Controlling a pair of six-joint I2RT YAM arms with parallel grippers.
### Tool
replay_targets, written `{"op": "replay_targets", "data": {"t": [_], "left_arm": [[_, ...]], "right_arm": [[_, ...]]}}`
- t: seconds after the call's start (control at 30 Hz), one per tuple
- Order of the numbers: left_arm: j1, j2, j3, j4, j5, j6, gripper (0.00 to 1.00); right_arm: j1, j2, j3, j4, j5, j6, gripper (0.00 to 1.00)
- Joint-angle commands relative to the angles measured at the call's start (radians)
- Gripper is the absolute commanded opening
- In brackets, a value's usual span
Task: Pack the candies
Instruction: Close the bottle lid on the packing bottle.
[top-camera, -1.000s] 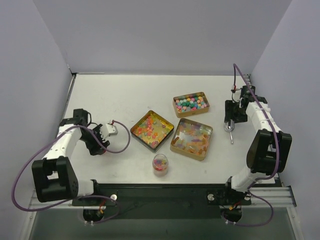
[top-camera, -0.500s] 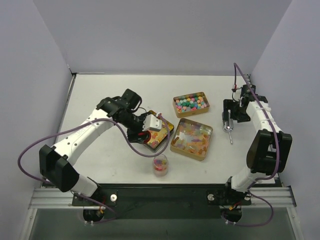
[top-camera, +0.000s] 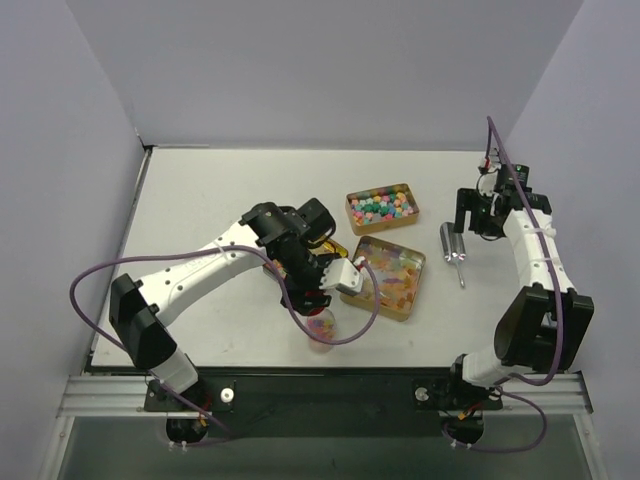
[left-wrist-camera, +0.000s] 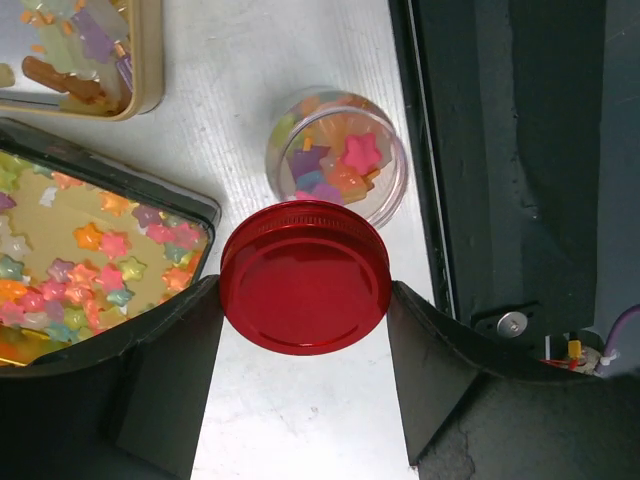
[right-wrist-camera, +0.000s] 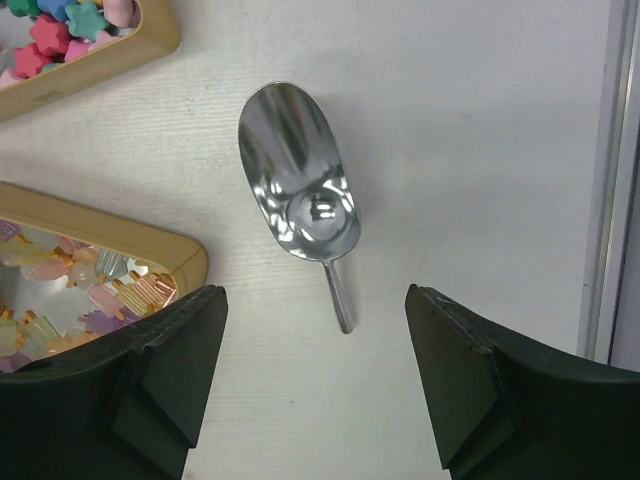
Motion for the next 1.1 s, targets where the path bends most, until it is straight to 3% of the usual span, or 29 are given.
{"op": "replay_targets", "data": {"t": [0.0, 0.27, 1.07], "left_arm": [[-0.086, -0.013, -0.002, 0.044, -0.104, -0.119, 0.72], [-0.162, 0.017, -0.022, 0.107, -0.238, -0.173, 0.72], [-0.246, 0.056, -0.08, 0.151, -0.232, -0.217, 0.72]], "right_arm": [[-0.056, -0.051, 0.008, -0.025, -0.031, 0.02, 0.74], [-0.119, -0.074, 0.002, -0.023, -0.119, 0.069, 0.74], [-0.148, -0.18, -0.084, -0.02, -0.16, 0.087, 0.73]]}}
